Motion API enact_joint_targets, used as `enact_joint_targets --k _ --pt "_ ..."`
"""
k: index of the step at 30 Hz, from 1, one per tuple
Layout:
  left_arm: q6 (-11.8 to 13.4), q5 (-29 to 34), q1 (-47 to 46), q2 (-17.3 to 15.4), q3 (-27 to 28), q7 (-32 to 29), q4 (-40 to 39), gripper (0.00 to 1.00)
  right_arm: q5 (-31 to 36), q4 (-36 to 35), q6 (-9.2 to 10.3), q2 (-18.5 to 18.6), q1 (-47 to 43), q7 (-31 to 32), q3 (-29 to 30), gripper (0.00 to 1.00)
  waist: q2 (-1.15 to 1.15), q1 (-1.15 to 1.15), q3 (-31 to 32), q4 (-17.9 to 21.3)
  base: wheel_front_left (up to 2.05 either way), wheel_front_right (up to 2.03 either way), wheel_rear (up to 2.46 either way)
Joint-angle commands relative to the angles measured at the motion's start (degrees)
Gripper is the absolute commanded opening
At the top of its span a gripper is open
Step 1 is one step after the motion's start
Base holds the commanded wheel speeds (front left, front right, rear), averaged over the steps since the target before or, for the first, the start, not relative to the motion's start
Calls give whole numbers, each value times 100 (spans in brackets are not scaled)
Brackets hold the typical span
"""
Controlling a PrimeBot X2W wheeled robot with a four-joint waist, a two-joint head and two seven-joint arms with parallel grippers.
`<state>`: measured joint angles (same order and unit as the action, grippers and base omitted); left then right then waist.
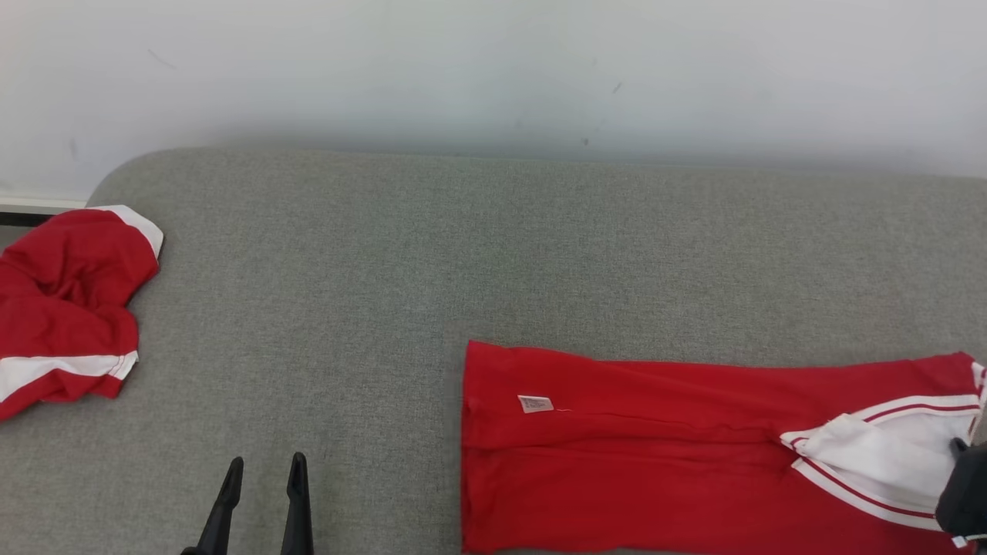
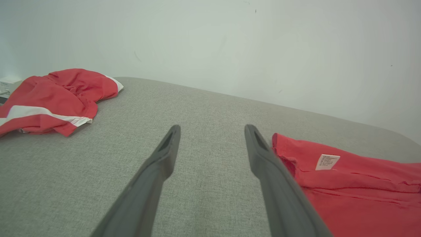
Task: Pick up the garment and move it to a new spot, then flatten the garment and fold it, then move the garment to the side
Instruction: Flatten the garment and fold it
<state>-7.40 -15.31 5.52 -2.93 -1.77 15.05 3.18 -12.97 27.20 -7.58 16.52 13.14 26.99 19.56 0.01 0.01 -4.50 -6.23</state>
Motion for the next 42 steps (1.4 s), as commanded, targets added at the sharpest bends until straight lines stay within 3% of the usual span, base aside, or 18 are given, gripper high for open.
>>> enact_joint_targets --k 1,7,13,25,31,42 --pt "-10 -47 25 4 -11 17 14 100 108 -93 17 110 -95 18 103 0 -1 -1 26 -2 0 0 0" --pt "-11 -54 44 4 -37 17 27 100 134 -484 17 109 -322 142 312 0 -1 -1 88 -13 0 0 0" --pt "-11 -99 94 5 -40 17 48 100 34 -942 17 -41 -526 281 67 0 -1 -1 167 -20 0 0 0" --pt "-11 -39 179 3 -70 17 65 100 -97 -1839 16 -452 -624 770 -1556 0 -1 -1 383 -71 0 0 0" --pt "-11 -90 228 3 -157 17 94 100 -247 -1723 16 -721 -306 844 -2414 0 -1 -1 447 -166 0 0 0" --pt "-11 -77 194 2 -269 17 121 100 -514 -734 16 -1149 456 608 -3440 0 -1 -1 418 -478 0 0 0"
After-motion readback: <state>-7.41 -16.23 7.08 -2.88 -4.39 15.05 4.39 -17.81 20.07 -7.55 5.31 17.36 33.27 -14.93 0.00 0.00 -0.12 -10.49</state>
